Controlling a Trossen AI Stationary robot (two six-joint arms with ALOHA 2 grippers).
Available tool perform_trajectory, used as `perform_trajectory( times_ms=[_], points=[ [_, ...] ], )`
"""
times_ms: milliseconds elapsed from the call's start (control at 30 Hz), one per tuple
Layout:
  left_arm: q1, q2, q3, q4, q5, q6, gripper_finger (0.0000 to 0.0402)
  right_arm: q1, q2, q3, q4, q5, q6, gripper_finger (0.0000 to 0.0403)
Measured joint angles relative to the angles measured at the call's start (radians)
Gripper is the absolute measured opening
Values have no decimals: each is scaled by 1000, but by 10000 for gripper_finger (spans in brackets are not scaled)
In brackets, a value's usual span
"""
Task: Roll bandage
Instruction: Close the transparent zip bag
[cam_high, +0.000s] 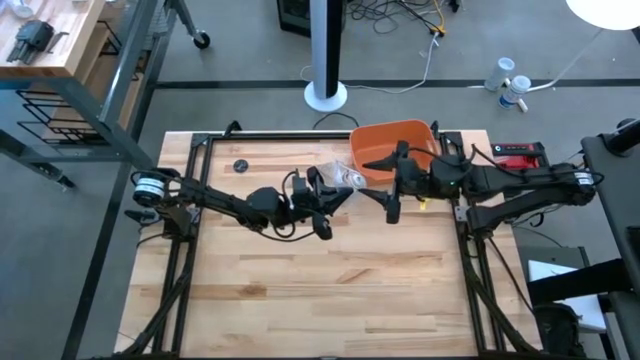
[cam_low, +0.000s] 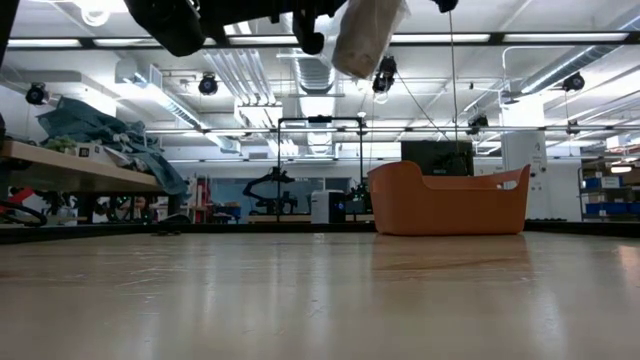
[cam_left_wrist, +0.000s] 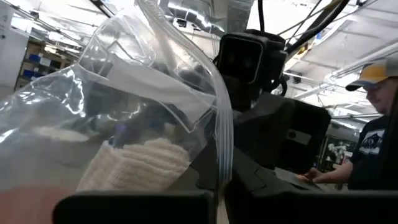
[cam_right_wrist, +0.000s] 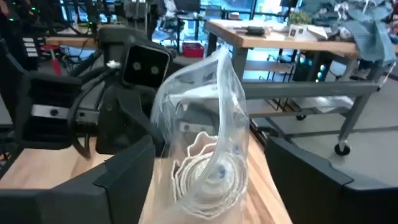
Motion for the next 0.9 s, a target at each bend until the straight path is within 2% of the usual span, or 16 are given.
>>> perform_trajectory(
  times_ms=[133,233,433,467,733,900],
  points=[
    [-7,0,0,-2,10,14,0,-1,18,0,12,46,1,238],
    [-12,0,0,-4,18,25,0,-1,21,0,9,42,-2,190],
    [-14,0,0,-8,18,28,0,-2,26,1,13,40,-27,31],
    [-14,0,0,-15,18,28,0,-2,26,1,15,40,-34,16],
    [-14,0,0,-74,18,17,1,-2,15,1,13,39,-33,2],
    [-15,0,0,-94,19,-28,35,-2,-3,1,11,39,-33,1]
  ],
)
